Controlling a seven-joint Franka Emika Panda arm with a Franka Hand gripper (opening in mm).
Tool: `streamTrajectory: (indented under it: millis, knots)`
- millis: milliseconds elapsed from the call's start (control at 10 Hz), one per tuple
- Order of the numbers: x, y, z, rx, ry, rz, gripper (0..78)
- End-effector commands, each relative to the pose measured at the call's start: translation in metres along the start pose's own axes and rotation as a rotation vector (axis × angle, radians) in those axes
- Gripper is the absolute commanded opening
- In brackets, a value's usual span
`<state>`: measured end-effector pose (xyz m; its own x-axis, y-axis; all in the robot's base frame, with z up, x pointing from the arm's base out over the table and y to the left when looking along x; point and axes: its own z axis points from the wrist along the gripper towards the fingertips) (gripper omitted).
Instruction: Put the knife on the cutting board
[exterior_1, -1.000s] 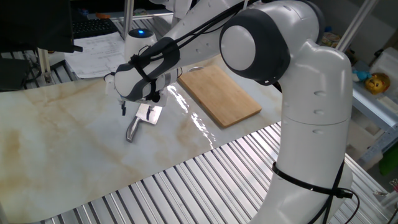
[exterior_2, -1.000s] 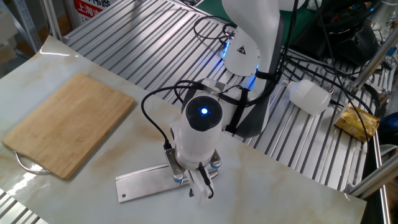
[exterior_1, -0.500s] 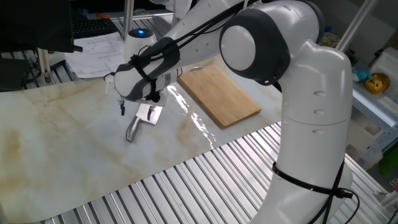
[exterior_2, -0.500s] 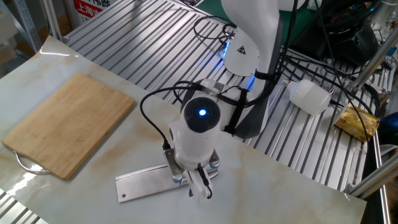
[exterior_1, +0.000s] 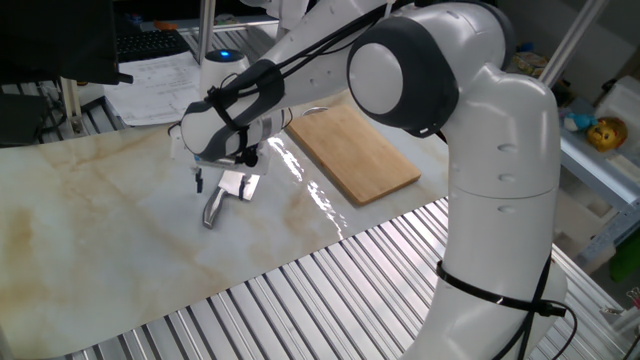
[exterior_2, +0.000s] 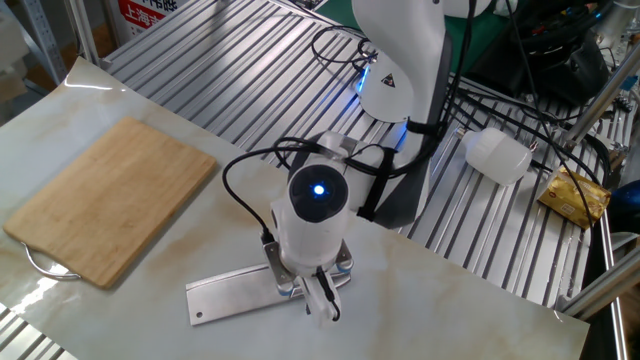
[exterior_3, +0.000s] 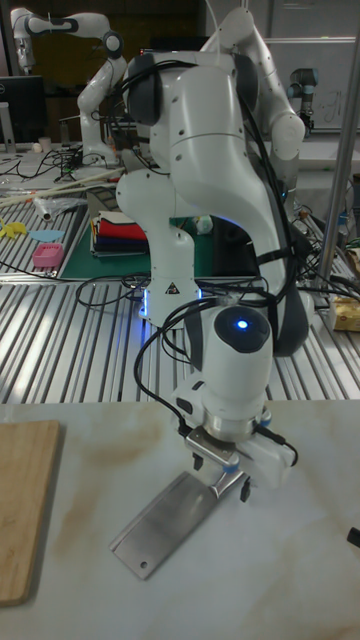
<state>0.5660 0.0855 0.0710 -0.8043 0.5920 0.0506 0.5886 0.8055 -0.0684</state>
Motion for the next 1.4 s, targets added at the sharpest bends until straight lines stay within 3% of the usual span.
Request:
streamTrajectory:
  millis: [100,300,400,600,900,1000,1100,1400]
  knots:
    - [0.001,0.0,0.0,-0.006,-0.001,0.004,77.4]
    - [0.003,0.0,0.002,-0.021,0.004,0.006,77.4]
    - [0.003,0.0,0.003,-0.045,0.022,0.009,77.4]
    - [0.003,-0.001,0.003,-0.052,0.023,0.009,77.4]
    - [0.004,-0.001,0.004,-0.06,0.01,0.012,77.4]
    - [0.004,-0.001,0.004,-0.076,-0.016,0.023,77.4]
    - [0.005,-0.001,0.005,-0.082,-0.02,0.026,77.4]
    - [0.014,0.0,0.014,-0.087,-0.04,0.032,77.4]
